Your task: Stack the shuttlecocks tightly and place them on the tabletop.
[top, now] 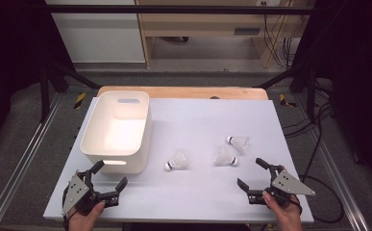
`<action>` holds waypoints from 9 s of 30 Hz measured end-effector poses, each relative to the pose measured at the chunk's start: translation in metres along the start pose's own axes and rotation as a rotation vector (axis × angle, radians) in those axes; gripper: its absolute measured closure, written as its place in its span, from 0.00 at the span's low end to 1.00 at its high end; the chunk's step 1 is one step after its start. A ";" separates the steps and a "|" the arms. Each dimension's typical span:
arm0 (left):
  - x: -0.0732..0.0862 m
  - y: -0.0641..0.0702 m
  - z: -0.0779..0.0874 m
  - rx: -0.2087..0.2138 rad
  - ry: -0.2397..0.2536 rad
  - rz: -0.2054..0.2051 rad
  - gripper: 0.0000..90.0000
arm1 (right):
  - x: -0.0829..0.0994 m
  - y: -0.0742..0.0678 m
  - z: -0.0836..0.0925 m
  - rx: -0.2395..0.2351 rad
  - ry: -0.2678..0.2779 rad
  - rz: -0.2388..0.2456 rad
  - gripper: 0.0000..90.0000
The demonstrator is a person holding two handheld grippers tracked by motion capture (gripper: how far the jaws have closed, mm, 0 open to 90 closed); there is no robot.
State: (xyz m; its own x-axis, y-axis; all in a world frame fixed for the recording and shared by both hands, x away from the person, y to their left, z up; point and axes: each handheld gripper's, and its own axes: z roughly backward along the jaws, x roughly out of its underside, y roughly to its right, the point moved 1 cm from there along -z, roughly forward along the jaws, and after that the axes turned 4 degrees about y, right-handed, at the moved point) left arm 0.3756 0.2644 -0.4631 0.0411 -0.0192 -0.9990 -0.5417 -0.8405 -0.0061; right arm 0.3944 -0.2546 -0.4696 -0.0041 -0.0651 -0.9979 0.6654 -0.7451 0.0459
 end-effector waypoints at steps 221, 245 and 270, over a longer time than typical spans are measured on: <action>0.002 0.113 -0.198 0.203 -0.458 -0.121 0.07 | 0.000 -0.006 0.000 -0.037 -0.040 0.012 0.05; 0.001 0.099 -0.078 0.136 -0.174 -0.073 0.06 | 0.003 0.017 0.012 0.196 -0.139 -0.126 0.10; -0.011 0.021 0.005 -0.125 -0.005 -0.065 0.04 | 0.009 0.017 0.008 0.208 -0.189 -0.112 0.11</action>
State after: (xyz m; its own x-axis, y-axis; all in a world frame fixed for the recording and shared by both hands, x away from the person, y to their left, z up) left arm 0.3592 0.2498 -0.4526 0.0684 0.0401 -0.9969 -0.4289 -0.9010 -0.0657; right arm 0.3994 -0.2734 -0.4770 -0.2209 -0.0826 -0.9718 0.4856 -0.8734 -0.0362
